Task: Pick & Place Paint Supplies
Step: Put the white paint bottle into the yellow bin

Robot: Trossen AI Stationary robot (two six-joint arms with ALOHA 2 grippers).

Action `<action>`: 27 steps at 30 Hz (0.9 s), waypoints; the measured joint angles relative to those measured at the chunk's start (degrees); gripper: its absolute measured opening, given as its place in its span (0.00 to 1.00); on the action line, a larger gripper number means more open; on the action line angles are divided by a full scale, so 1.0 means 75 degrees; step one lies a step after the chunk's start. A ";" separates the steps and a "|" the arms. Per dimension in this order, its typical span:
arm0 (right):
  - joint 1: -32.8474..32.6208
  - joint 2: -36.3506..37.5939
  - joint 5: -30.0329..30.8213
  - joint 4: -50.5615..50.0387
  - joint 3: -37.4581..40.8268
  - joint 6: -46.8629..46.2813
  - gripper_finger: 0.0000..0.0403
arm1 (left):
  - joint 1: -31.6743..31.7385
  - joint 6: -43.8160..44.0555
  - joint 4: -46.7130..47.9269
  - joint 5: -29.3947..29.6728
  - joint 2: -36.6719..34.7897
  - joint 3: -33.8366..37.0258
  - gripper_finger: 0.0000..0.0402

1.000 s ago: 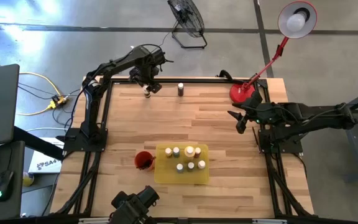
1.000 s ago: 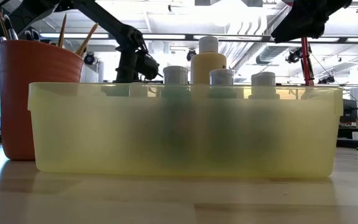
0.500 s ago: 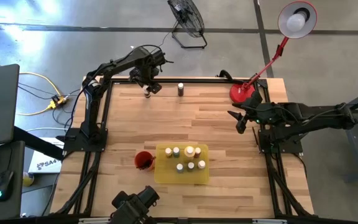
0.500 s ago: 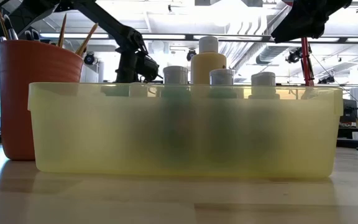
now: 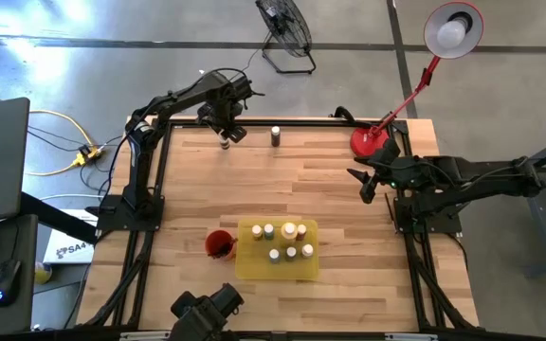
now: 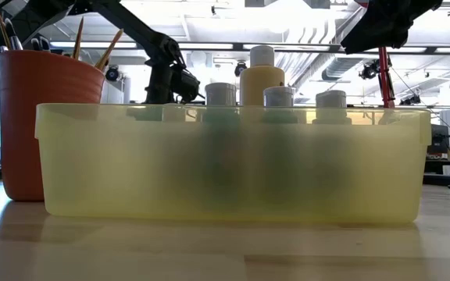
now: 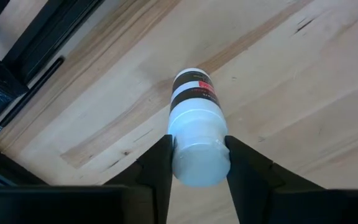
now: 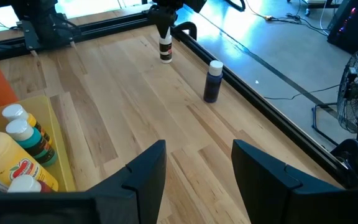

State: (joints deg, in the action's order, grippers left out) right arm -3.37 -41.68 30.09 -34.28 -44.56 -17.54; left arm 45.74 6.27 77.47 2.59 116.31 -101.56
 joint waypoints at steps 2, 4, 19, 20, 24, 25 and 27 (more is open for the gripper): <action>0.0002 -0.0002 0.0000 0.0000 0.0000 0.0000 0.43 | 0.0000 -0.0004 0.0005 0.0000 0.0000 0.0000 0.31; 0.0002 -0.0002 0.0000 0.0000 0.0000 0.0000 0.43 | -0.0001 -0.0005 0.0003 0.0000 0.0000 0.0001 0.34; 0.0001 -0.0002 0.0000 0.0000 0.0000 0.0000 0.43 | -0.0120 -0.0406 0.0963 0.0456 0.0017 -0.0958 0.30; 0.0001 -0.0001 0.0001 0.0000 0.0000 0.0000 0.43 | -0.0152 -0.0406 0.1002 0.0472 0.0017 -0.1138 0.31; -0.0001 -0.0001 0.0000 -0.0003 0.0000 -0.0009 0.43 | -0.0339 -0.0409 0.1401 0.0475 0.0016 -0.1999 0.33; 0.0001 -0.0002 0.0000 -0.0003 0.0000 -0.0012 0.43 | -0.0403 -0.0433 0.1534 0.0475 0.0016 -0.2258 0.33; 0.0002 0.0001 0.0000 -0.0003 0.0000 -0.0025 0.43 | -0.0574 -0.0488 0.1729 0.0460 0.0017 -0.2778 0.31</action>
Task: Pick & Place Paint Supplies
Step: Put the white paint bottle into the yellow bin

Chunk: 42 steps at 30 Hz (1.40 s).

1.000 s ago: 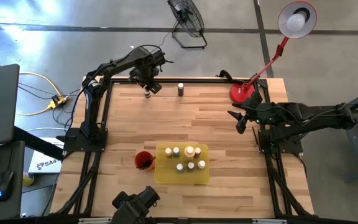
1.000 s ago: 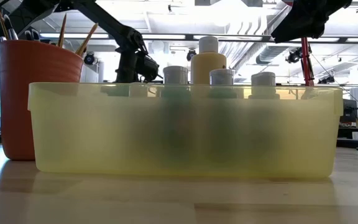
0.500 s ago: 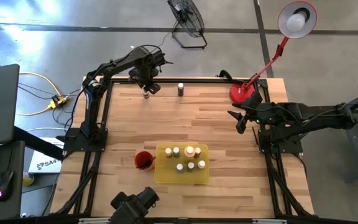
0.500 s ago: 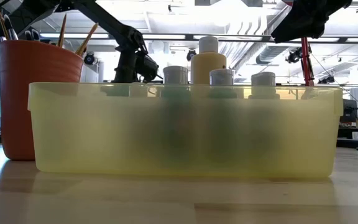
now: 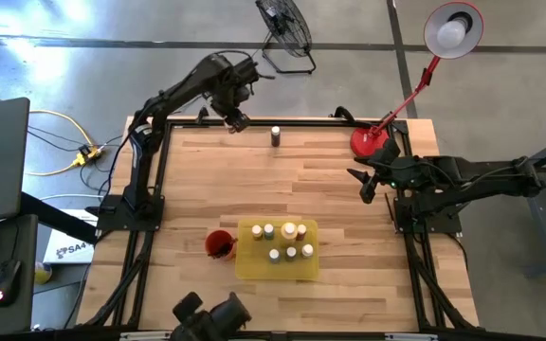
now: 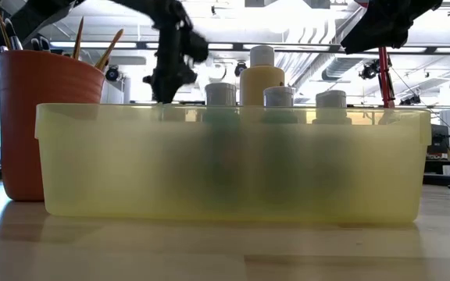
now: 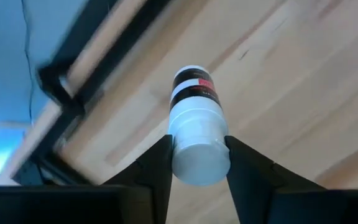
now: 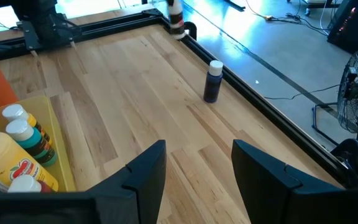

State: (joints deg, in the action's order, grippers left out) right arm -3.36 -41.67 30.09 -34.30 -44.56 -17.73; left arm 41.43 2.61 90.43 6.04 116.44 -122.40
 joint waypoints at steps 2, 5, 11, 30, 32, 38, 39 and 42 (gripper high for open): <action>-0.0003 -0.0003 0.0000 0.0001 0.0001 0.0002 0.43 | -0.0209 -0.0065 -0.0088 -0.0164 -0.0085 -0.0436 0.29; 0.0000 0.0000 0.0000 -0.0003 0.0000 -0.0001 0.43 | -0.0565 -0.0114 -0.0005 -0.0679 -0.0299 -0.1129 0.30; -0.0003 -0.0003 0.0000 -0.0029 0.0000 -0.0001 0.43 | -0.1431 0.0250 -0.0056 -0.0726 -0.0950 -0.1604 0.32; 0.0000 0.0000 0.0000 -0.0029 0.0000 0.0002 0.43 | -0.5585 0.2848 -0.0052 -0.0760 -0.1673 -0.1602 0.31; -0.0003 -0.0002 0.0000 -0.0032 0.0000 0.0000 0.43 | -0.5977 0.3272 -0.0055 -0.0754 -0.1649 -0.1596 0.31; -0.0003 -0.0003 -0.0003 -0.0032 0.0000 0.0002 0.43 | -0.7083 0.4496 -0.0055 -0.0300 -0.1658 -0.1596 0.31; 0.0000 0.0000 0.0000 -0.0030 0.0000 0.0002 0.43 | -0.7247 0.4704 -0.0055 -0.0193 -0.1658 -0.1596 0.31; -0.0003 -0.0002 -0.0001 -0.0031 0.0000 -0.0001 0.43 | -0.7708 0.5253 -0.0055 0.0182 -0.1595 -0.1602 0.31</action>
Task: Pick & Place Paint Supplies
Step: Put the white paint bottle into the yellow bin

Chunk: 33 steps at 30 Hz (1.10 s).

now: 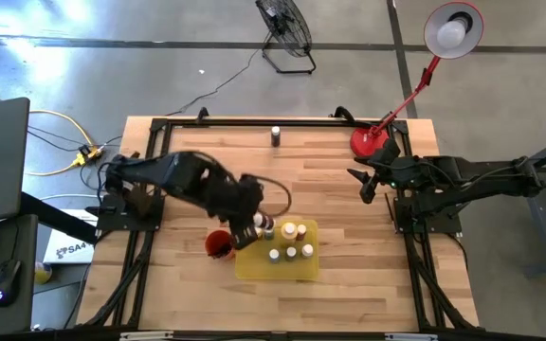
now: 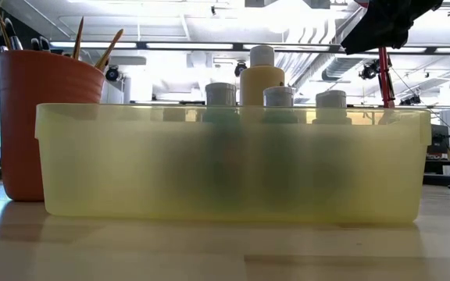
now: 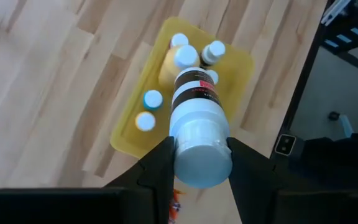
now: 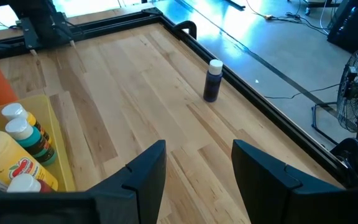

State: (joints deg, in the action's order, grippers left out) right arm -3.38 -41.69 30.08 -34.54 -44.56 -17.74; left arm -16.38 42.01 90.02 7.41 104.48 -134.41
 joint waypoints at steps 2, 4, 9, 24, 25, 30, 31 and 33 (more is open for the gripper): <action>0.0003 -0.0001 -0.0002 -0.0001 0.0000 -0.0012 0.43 | -0.0270 0.0234 0.0000 0.0103 0.0087 0.0002 0.31; 0.0003 0.0002 -0.0001 0.0002 0.0000 -0.0048 0.43 | -0.0482 0.0465 0.0002 0.0116 0.0241 0.0003 0.31; 0.0000 -0.0001 -0.0002 0.0002 0.0000 -0.0060 0.43 | -0.0902 0.0847 0.0000 0.0121 0.0707 0.0003 0.31; 0.0000 0.0001 -0.0007 0.0002 0.0000 -0.0090 0.43 | -0.1271 0.1088 -0.0006 0.0028 0.2165 0.0006 0.31; 0.0003 0.0002 -0.0014 0.0000 0.0000 -0.0090 0.43 | -0.1271 0.1057 -0.0006 0.0022 0.2256 0.0006 0.31; 0.0001 0.0001 -0.0030 0.0001 0.0000 -0.0090 0.43 | -0.1266 0.0950 -0.0003 -0.0214 0.2634 0.0003 0.31; 0.0000 -0.0001 -0.0029 -0.0001 0.0000 -0.0090 0.43 | -0.1268 0.0886 -0.0005 -0.0259 0.2723 0.0003 0.31; 0.0003 0.0002 -0.0031 0.0002 0.0000 -0.0092 0.43 | -0.1268 0.0835 -0.0007 -0.0287 0.2863 0.0006 0.31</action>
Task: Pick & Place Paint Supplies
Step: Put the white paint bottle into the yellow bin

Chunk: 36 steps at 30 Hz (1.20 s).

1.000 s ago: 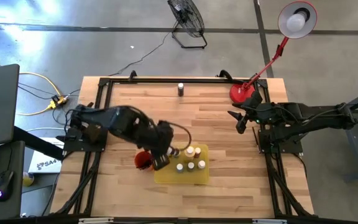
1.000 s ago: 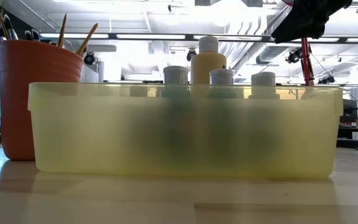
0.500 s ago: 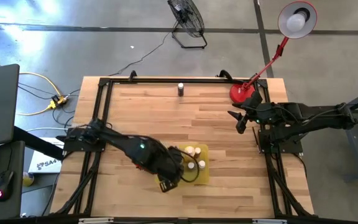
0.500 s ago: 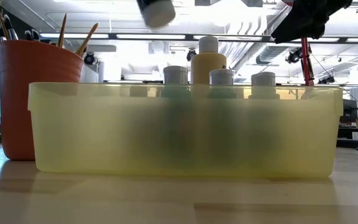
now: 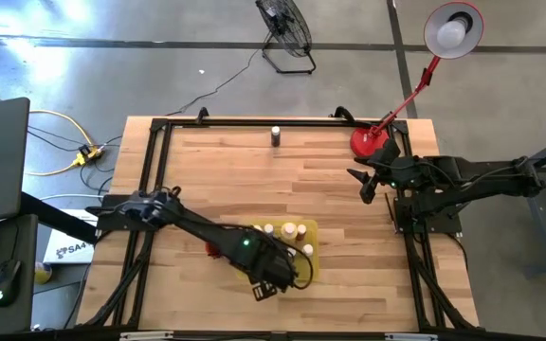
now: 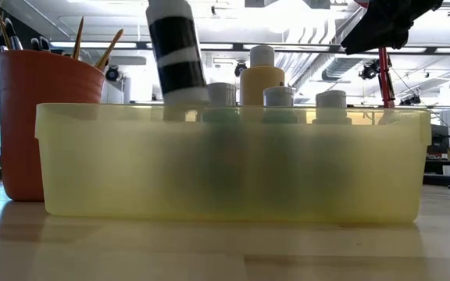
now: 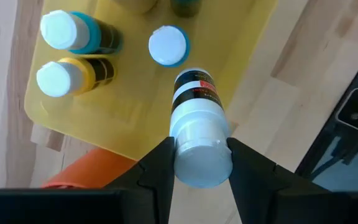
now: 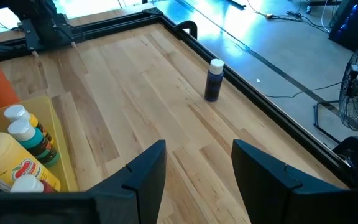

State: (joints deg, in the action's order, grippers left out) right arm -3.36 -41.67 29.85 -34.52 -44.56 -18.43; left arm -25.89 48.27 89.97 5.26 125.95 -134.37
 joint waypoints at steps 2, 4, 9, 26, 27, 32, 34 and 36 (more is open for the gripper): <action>0.0000 -0.0003 0.0000 -0.0003 0.0000 0.0000 0.43 | 0.0003 -0.0021 -0.0001 0.0001 0.0094 0.0000 0.31; 0.0000 0.0000 0.0000 0.0000 0.0000 -0.0002 0.43 | 0.0003 -0.0065 0.0004 0.0003 0.0227 -0.0003 0.31; -0.0003 0.0000 -0.0003 -0.0003 0.0000 -0.0009 0.43 | 0.0006 -0.0220 0.0001 -0.0007 0.0535 0.0000 0.31; 0.0000 0.0000 -0.0006 -0.0020 0.0000 -0.0379 0.43 | 0.0434 -0.0869 -0.0151 -0.0600 0.1006 0.0000 0.31; -0.0003 -0.0003 -0.0006 -0.0023 0.0003 -0.0375 0.43 | 0.0475 -0.0931 -0.0154 -0.0609 0.1006 0.0000 0.31; -0.0003 0.0000 -0.0003 -0.0165 0.0003 -0.0372 0.43 | 0.0616 -0.1227 -0.0306 -0.0789 0.1012 0.0005 0.31; 0.0000 -0.0002 -0.0003 -0.0258 0.0003 -0.0373 0.43 | 0.0664 -0.1233 -0.0388 -0.0833 0.1059 0.0020 0.31; 0.0000 0.0000 -0.0003 -0.0324 0.0003 -0.0372 0.43 | 0.0669 -0.1272 -0.0379 -0.0996 0.1087 0.0047 0.31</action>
State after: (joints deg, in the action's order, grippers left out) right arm -3.36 -41.67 29.82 -36.96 -44.53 -21.21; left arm -20.87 38.73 87.12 -2.21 134.10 -134.02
